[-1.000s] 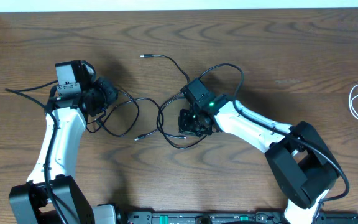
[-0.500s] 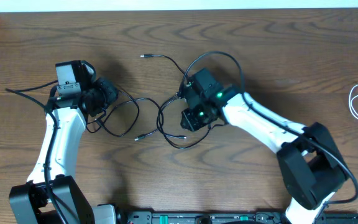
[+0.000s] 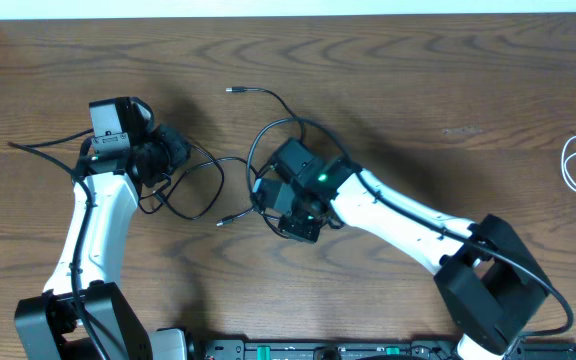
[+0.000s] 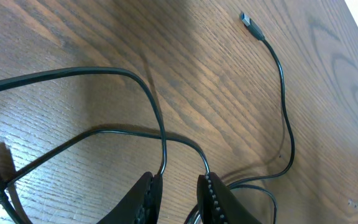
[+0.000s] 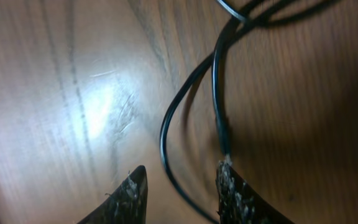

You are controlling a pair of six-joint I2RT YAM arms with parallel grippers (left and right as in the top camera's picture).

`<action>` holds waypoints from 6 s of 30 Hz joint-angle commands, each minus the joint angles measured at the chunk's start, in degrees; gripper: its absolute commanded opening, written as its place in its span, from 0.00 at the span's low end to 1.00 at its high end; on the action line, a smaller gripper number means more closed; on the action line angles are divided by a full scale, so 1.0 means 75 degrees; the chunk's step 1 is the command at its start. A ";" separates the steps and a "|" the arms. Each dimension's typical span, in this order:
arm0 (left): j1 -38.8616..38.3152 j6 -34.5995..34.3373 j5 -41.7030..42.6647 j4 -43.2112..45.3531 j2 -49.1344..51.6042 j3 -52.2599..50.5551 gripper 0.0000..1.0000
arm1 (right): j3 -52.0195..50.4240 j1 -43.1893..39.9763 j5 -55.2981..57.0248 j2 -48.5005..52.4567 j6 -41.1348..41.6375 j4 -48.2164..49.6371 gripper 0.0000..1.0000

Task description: Untangle cables

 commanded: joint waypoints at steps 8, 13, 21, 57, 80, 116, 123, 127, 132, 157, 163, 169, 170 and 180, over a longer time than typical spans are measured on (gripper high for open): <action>0.0009 -0.0012 0.0035 0.0006 0.0029 0.0073 0.29 | 0.0044 0.0032 0.0711 0.0793 -0.0842 0.0350 0.38; 0.0009 -0.0012 0.0035 0.0006 0.0029 0.0073 0.29 | 0.0044 0.0041 0.0714 0.0851 -0.0857 0.0370 0.37; 0.0012 -0.0012 0.0035 0.0003 0.0029 0.0073 0.29 | 0.0044 0.0163 0.0944 0.0921 -0.0895 0.0358 0.27; 0.0009 -0.0012 0.0035 0.0006 0.0029 0.0073 0.29 | 0.1507 0.0557 -0.0309 0.1116 0.0099 0.0554 0.01; 0.0012 -0.0012 0.0035 0.0006 0.0029 0.0073 0.29 | 0.1486 0.1189 -0.1478 0.1705 0.1883 0.0903 0.01; 0.0012 -0.0012 0.0035 0.0006 0.0029 0.0073 0.29 | 0.1486 0.1614 -0.0691 0.1705 0.1851 0.0982 0.28; 0.0009 -0.0009 0.0035 0.0006 0.0029 0.0073 0.29 | 0.1486 0.1626 -0.1268 0.1705 0.1119 0.0941 0.21; 0.0012 -0.0009 0.0035 0.0006 0.0029 0.0073 0.29 | 0.1489 0.1635 -0.1851 0.1705 0.0318 0.0833 0.27; 0.0012 -0.0012 0.0035 0.0006 0.0029 0.0073 0.29 | 0.1489 0.1632 -0.1883 0.1705 0.0251 0.0816 0.32; 0.0012 -0.0012 0.0035 0.0006 0.0029 0.0073 0.29 | 0.2113 0.0172 0.0096 0.1731 0.3092 0.1067 0.54; 0.0009 -0.0009 0.0035 0.0006 0.0029 0.0073 0.29 | 0.2101 0.0093 0.0254 0.1926 0.3279 0.1128 0.59; 0.0012 -0.0012 0.0035 0.0006 0.0029 0.0073 0.30 | 0.2101 0.0099 0.0527 0.2194 0.3279 0.1177 0.63; 0.0012 -0.0012 0.0035 0.0006 0.0029 0.0073 0.30 | 0.2101 0.0099 0.0714 0.2259 0.3279 0.1172 0.63; 0.0012 -0.0012 0.0035 0.0006 0.0029 0.0073 0.30 | 0.2098 0.0099 0.1405 0.2801 0.3529 0.1177 0.46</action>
